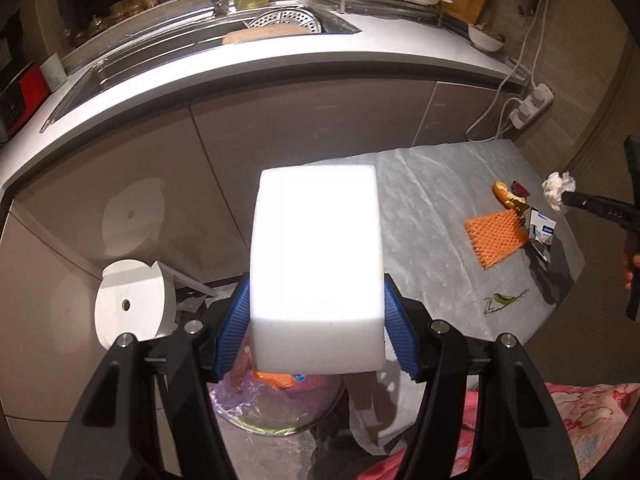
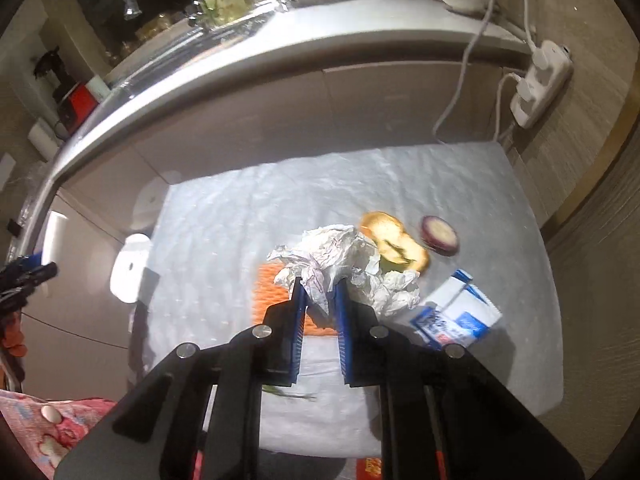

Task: Collect trash
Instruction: 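Carry sponge and tissue over the bin and open both tools to drop them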

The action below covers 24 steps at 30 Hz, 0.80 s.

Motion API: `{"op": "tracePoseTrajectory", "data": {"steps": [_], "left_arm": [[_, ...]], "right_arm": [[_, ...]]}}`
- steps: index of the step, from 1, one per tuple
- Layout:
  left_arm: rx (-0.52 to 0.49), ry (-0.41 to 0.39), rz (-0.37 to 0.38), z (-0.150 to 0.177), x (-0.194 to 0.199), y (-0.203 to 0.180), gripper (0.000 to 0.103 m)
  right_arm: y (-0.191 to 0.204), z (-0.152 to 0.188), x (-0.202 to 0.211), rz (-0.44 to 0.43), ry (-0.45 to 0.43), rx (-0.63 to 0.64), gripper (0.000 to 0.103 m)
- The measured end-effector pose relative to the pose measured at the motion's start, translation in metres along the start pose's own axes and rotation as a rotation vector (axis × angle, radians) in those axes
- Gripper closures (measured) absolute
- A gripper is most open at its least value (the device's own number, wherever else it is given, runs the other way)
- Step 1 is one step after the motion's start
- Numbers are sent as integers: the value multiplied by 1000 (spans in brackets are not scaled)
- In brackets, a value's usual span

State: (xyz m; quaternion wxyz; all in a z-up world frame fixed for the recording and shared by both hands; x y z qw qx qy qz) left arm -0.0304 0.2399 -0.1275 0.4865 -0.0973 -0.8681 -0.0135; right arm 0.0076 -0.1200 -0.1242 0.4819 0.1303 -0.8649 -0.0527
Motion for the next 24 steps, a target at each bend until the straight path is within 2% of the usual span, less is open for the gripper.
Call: {"op": "tracePoseTrajectory", "data": {"steps": [6, 11, 20, 23, 24], "left_arm": [[-14, 74, -11, 42, -14, 39, 43], [-7, 145, 24, 75, -44, 59, 43], [38, 351, 83, 123, -140, 87, 43], [67, 392, 105, 128, -155, 92, 42], [65, 395, 101, 128, -157, 93, 39]], "right_arm": [[85, -9, 26, -177, -64, 26, 88], [133, -7, 34, -265, -60, 29, 88], [180, 5, 54, -279, -46, 44, 88], [189, 10, 56, -283, -42, 44, 88], [192, 11, 55, -285, -40, 45, 88]]}}
Point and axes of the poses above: each gripper's, at about its wrist camera, not at the fingertips, and x roughly against the way its jaws point, y to its left, z to its underside, the point moved 4 cm from there along -x, roughly the way its jaws point, and after that the axes turned 2 degrees about z, right-handed, at the moved point
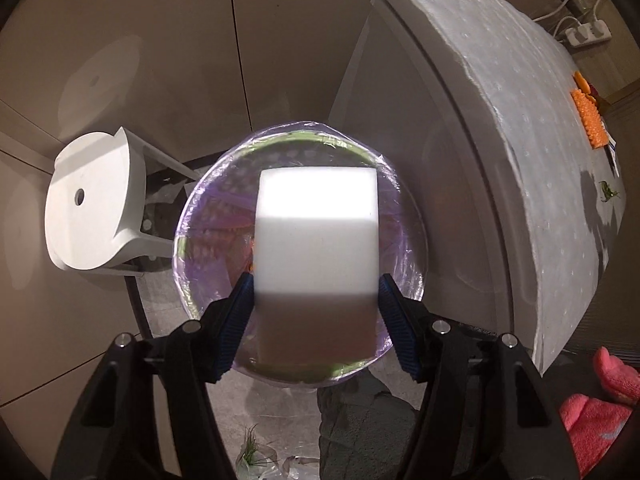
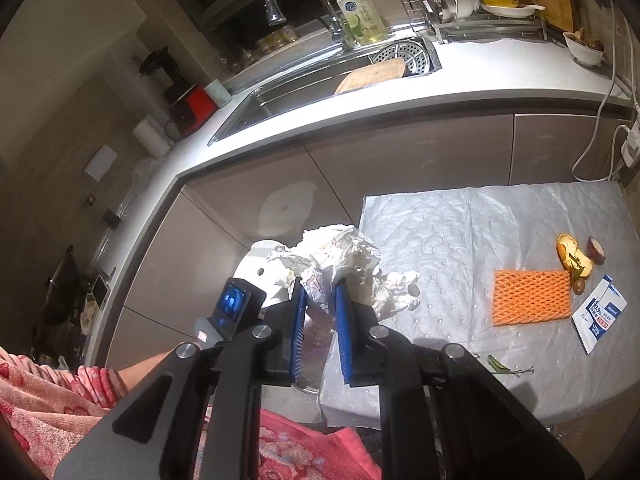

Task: Collect trash
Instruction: 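Carry sponge and tissue over the bin and open both tools to drop them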

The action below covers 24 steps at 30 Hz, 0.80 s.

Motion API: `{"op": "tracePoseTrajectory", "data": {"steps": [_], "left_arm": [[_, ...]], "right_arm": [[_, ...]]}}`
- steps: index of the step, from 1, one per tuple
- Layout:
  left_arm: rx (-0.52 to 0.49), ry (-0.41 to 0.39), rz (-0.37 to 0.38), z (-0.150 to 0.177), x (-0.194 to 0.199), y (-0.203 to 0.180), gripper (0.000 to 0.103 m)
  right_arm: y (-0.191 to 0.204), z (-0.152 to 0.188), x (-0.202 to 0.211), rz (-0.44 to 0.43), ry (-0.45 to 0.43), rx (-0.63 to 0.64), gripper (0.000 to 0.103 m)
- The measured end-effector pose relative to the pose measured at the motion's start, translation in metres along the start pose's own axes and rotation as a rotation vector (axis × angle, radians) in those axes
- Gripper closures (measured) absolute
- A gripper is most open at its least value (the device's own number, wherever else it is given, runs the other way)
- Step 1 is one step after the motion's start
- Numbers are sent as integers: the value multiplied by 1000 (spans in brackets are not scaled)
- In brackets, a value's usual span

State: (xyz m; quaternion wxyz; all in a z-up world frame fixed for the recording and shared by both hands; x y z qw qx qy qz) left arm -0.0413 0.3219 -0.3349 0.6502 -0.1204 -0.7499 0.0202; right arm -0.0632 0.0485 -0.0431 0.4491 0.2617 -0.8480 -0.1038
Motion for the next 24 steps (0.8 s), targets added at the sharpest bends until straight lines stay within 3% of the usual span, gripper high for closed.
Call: {"op": "tracePoseTrajectory", "data": {"steps": [3, 7, 10, 19, 24], "left_arm": [[-9, -11, -9, 1, 1, -1, 28], [-14, -30, 0, 3, 16, -2, 28], [-23, -92, 1, 4, 45, -3, 28], [-6, -330, -40, 27, 163, -10, 20], [27, -400, -63, 35, 201, -4, 19]], "right_arm": [[6, 4, -6, -8, 14, 3, 88], [16, 7, -21, -33, 40, 16, 88], [25, 12, -43, -63, 83, 34, 88], [61, 49, -164, -149, 322, 145, 88], [79, 70, -222, -158, 427, 214, 88]]}}
Point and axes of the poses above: each gripper's, at about its wrist camera, not at the fingertips, and x roughly against the way its jaws point, y to its left, z to its underside, the point moved 4 cm from there along -x, roughly the way its jaws point, and after that the axes turned 2 degrees about z, right-handed, at the moved point
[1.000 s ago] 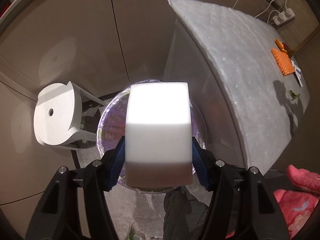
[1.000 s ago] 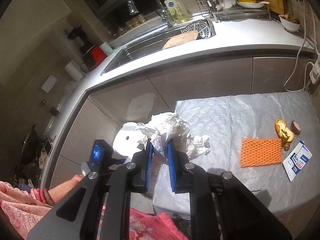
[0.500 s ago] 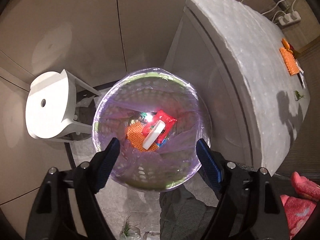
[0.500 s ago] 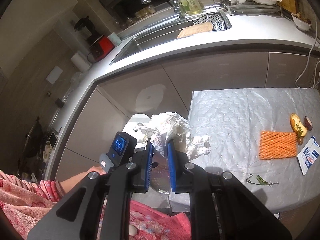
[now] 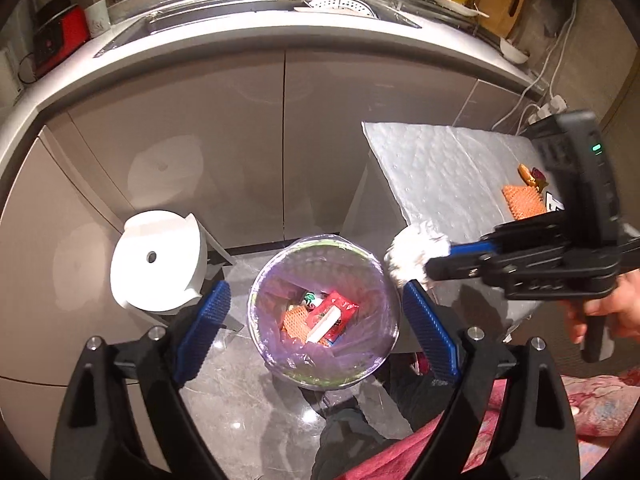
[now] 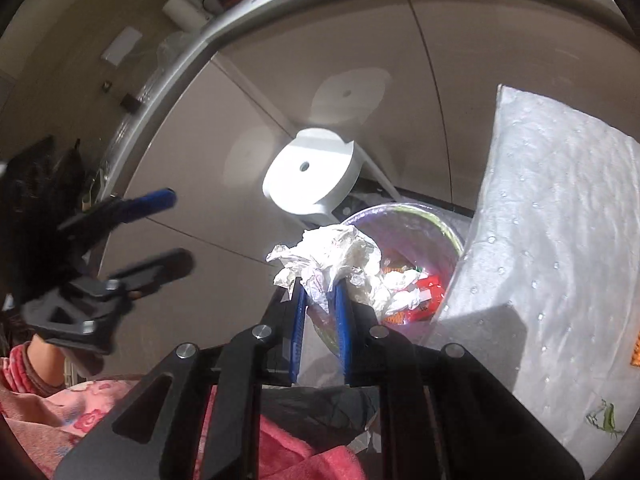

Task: Collect trash
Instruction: 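Carry sponge and tissue over the bin and open both tools to drop them, then move both tools back to the table toward the orange foam net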

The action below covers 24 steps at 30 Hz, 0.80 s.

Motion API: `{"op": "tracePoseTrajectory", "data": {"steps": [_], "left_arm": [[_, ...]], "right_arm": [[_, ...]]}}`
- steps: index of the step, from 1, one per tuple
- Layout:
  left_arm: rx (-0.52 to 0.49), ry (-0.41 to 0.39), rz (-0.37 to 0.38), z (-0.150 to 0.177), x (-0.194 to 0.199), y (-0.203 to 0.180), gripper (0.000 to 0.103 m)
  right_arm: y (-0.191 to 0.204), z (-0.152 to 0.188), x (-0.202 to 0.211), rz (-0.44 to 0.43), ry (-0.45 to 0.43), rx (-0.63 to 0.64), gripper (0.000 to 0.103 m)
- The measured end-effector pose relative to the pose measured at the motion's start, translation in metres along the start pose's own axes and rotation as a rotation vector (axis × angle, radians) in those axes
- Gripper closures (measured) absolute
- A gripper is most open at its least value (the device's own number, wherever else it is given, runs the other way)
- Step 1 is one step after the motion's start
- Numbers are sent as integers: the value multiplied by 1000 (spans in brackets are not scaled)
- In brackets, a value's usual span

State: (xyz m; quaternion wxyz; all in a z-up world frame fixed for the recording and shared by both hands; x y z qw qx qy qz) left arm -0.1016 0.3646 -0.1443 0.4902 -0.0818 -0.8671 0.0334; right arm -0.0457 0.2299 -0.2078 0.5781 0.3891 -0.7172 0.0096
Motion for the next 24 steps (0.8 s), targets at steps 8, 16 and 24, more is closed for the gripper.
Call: {"op": "tracePoseTrajectory", "data": {"steps": [8, 16, 24], "left_arm": [[11, -16, -53, 1, 22, 8, 19], [-73, -25, -8, -14, 17, -23, 19], [-336, -52, 157, -50, -11, -138, 14]], "right_arm": [[-2, -3, -58, 39, 111, 48, 69], [-34, -5, 33, 39, -73, -49, 50], [-115, 49, 175, 281, -291, -238, 27]]}}
Point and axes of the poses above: each gripper's, at about its wrist camera, not at the fingertips, and x roughly against the way its jaws point, y to its left, z to its underside, the point moved 4 cm from there along -x, roughly the way its jaws point, and after that the axes turned 2 degrees about z, right-handed, at the moved point
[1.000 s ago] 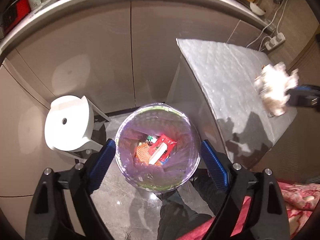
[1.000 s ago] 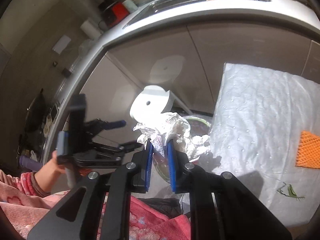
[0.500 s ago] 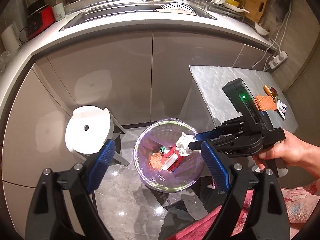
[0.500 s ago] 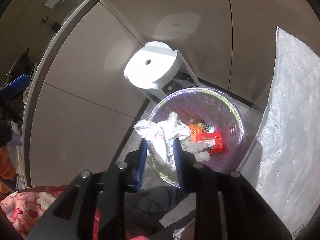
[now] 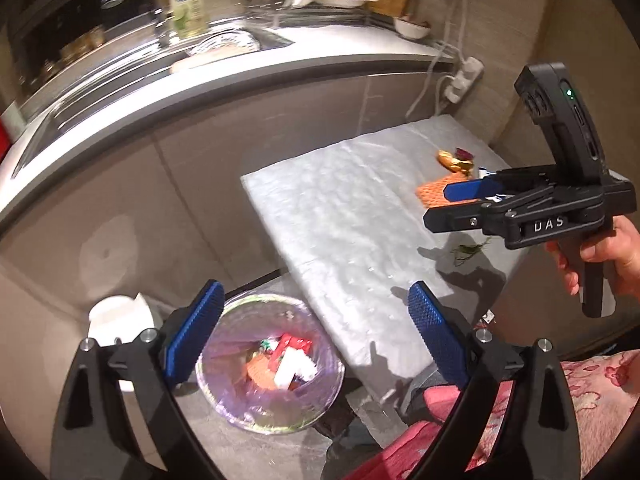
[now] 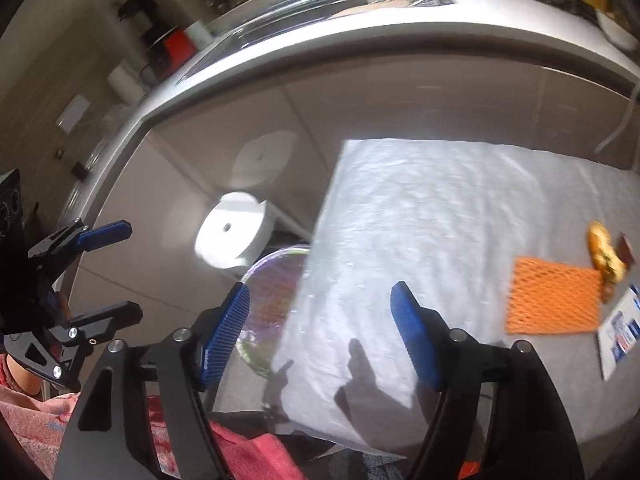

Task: Collect trash
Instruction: 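Move both tools back to the table toward the orange foam net, then grasp the orange foam net with the left tool while the right tool grasps the alcohol wipe packet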

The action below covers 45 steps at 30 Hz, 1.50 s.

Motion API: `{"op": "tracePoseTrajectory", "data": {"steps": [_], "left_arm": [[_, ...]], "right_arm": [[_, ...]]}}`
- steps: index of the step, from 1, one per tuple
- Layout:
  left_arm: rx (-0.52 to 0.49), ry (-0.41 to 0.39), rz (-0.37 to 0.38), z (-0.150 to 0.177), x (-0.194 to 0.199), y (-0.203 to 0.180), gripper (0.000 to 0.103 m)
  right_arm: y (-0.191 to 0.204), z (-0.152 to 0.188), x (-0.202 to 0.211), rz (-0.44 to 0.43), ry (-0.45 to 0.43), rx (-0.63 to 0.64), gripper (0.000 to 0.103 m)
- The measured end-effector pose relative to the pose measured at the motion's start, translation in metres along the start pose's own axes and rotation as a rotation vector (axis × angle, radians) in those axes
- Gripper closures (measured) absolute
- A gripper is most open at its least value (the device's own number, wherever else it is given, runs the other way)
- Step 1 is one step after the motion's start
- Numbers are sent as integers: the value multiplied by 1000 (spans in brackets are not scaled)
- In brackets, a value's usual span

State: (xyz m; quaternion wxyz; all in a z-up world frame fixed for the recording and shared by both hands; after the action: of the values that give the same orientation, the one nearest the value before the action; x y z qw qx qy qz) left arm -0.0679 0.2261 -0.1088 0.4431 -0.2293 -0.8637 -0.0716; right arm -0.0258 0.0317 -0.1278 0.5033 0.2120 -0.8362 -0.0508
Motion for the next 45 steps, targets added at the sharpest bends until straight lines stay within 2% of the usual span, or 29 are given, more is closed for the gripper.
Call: {"op": "tracePoseTrajectory", "data": {"steps": [6, 12, 16, 21, 25, 30, 32, 34, 36, 42, 43, 44, 45], "left_arm": [[-177, 3, 123, -50, -62, -86, 14], [-310, 56, 187, -84, -142, -150, 14], [-387, 116, 183, -98, -197, -183, 14], [-483, 180, 162, -99, -250, -215, 14], [-494, 224, 167, -95, -272, -228, 14], [-483, 242, 155, -93, -282, -232, 14], [-472, 255, 147, -93, -287, -231, 26], [-449, 264, 141, -95, -290, -227, 34], [-421, 263, 153, -98, -289, -223, 38], [-388, 259, 171, -102, -286, -222, 65], [-386, 255, 176, -103, -285, -222, 74], [-384, 255, 192, -104, -284, -224, 92], [-381, 272, 210, -105, -284, -225, 94]], "right_arm": [[-103, 31, 52, 155, -54, -202, 25], [-175, 70, 92, 240, -77, -367, 24], [-207, 90, 110, 285, -76, -424, 23], [-240, 107, 126, 317, -75, -486, 23], [-259, 112, 130, 317, -74, -514, 23], [-266, 109, 124, 292, -59, -507, 23], [-267, 107, 121, 288, -49, -495, 23], [-268, 105, 118, 279, -40, -485, 23], [-268, 104, 114, 266, -33, -478, 23], [-266, 101, 102, 238, -7, -457, 23], [-265, 100, 101, 235, -4, -452, 23], [-264, 99, 99, 234, -2, -446, 23], [-263, 98, 98, 234, 0, -440, 23]]}}
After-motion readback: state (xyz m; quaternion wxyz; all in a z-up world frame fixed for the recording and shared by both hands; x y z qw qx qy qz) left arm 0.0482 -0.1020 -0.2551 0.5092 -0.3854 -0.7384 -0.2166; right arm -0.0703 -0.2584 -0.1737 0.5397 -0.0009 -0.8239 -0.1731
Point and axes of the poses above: each gripper's, at about its wrist camera, not at the fingertips, and x roughly against the way its jaws point, y to its left, z to its underside, the point moved 4 cm from there along -x, roughly the way its jaws point, and after that the axes turned 2 degrees about z, right-handed, at the moved point
